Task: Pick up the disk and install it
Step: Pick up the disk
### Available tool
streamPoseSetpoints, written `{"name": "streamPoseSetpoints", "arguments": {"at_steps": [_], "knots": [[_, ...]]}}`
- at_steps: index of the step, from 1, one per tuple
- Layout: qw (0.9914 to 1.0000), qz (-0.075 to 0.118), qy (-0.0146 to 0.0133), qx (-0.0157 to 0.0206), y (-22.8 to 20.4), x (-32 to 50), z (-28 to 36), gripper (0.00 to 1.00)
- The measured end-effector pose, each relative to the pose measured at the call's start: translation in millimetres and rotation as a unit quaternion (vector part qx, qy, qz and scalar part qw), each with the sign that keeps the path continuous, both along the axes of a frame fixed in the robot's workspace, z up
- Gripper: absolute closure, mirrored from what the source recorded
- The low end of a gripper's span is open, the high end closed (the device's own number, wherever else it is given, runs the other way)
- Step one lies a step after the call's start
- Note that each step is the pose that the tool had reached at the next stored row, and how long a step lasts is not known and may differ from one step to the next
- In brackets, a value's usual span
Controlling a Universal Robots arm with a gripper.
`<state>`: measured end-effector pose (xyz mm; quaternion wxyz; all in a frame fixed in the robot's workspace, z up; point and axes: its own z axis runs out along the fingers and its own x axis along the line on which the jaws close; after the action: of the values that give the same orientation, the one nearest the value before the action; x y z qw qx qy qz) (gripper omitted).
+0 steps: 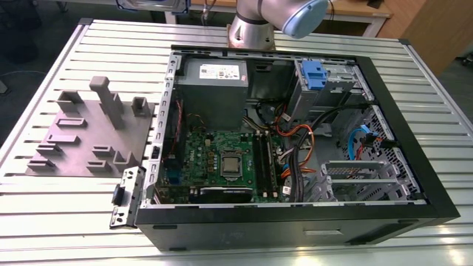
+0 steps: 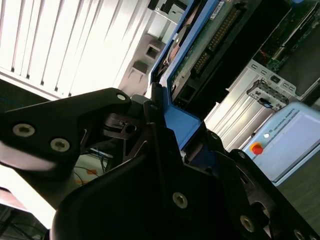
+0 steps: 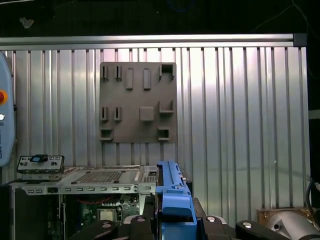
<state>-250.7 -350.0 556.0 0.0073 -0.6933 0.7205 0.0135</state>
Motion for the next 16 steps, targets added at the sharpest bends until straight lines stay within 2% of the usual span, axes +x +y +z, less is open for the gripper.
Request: {"name": "streamPoseSetpoints", "arguments": {"at_steps": [8, 9, 12, 16], "knots": [[1.00000, 0.000, 0.0000, 0.0000, -0.5, 8.6, -0.2, 0.64], [1.00000, 0.000, 0.0000, 0.0000, -0.7, 8.6, -0.2, 0.64], [1.00000, 0.000, 0.0000, 0.0000, -5.1, 8.7, -0.3, 0.64], [1.00000, 0.000, 0.0000, 0.0000, -5.3, 8.7, -0.3, 0.64]]}}
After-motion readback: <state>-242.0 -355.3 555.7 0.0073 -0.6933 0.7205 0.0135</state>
